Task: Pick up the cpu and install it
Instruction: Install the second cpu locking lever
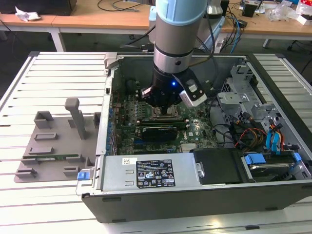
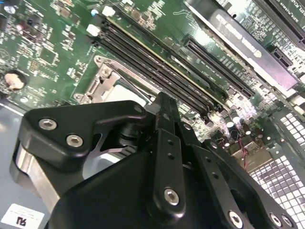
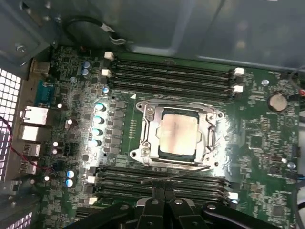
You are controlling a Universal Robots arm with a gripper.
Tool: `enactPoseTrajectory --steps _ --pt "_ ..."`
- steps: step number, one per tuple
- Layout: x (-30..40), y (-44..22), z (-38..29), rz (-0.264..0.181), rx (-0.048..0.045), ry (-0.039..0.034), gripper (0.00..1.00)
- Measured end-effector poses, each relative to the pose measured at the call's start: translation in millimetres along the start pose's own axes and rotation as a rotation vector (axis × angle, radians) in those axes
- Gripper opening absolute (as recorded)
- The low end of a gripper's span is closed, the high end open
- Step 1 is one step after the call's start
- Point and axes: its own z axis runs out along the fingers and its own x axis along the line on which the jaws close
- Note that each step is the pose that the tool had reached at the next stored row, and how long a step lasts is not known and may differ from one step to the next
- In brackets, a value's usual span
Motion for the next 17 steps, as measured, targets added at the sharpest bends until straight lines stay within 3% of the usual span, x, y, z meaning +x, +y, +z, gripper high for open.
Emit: enactPoseTrajectory --steps 5,8,13,17 --pt "6.5 -0.2 7.8 0.000 0.0000 0.0000 0.11" --pt "12.6 -0.4 16.5 0.000 0.0001 0.0001 0.11" --pt "16.3 -0.4 25.1 0.000 0.0000 0.0001 0.11" --pt "22.9 6.7 35.3 0.000 0.0001 0.0001 0.11"
